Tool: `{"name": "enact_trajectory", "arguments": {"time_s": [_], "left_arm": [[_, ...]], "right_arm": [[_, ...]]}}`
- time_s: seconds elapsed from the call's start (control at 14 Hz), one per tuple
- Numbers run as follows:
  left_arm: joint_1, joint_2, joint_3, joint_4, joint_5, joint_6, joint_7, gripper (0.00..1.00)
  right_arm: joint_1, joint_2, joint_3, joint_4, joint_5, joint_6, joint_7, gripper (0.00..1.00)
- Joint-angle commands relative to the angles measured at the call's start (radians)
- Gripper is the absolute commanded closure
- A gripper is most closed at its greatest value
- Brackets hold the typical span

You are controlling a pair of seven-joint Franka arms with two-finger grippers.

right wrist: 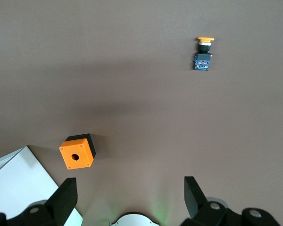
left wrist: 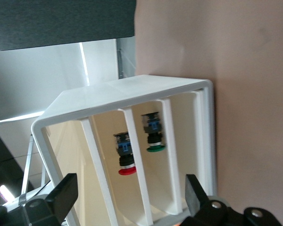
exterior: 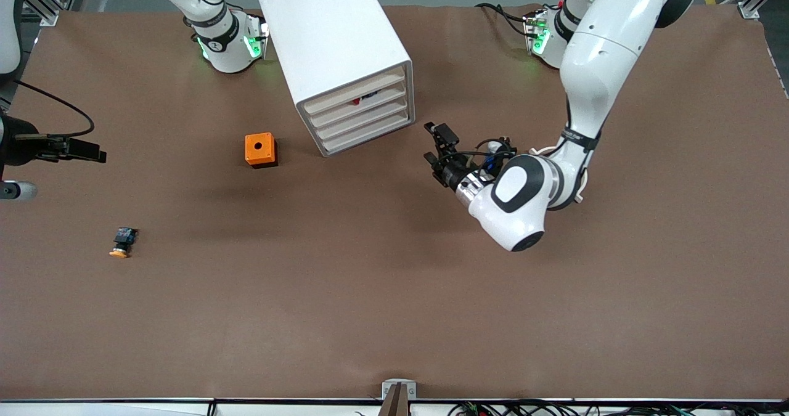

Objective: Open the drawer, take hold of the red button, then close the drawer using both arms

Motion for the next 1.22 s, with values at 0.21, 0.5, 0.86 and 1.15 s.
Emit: {"name": "enact_trajectory", "arguments": {"time_s": [0.21,0.5,0.86,1.15], "left_arm": [[-0.059,0.079,0.002,0.026,-0.101,-0.027,-0.077,0.47],[-0.086,0.11,0.002,0.018,-0.104,-0.03,-0.078,0.52],[-0.132,0.113,-0.021,-0.04,-0.102,-0.094,-0.077,0.52],[-0.162,0.113,-0.021,-0.062,-0.096,-0.131,-0.078,0.54]], "right_arm": [[0.015,0.004,0.004,0.011,0.004,-0.003,0.057,0.0],[0.02,0.004,0.005,0.012,0.006,-0.003,0.094,0.0],[0.076,-0.001,0.007,0.017,0.004,-0.014,0.235,0.0],[0.08,0.005,0.004,0.015,0.009,-0.003,0.301,0.0]]}}
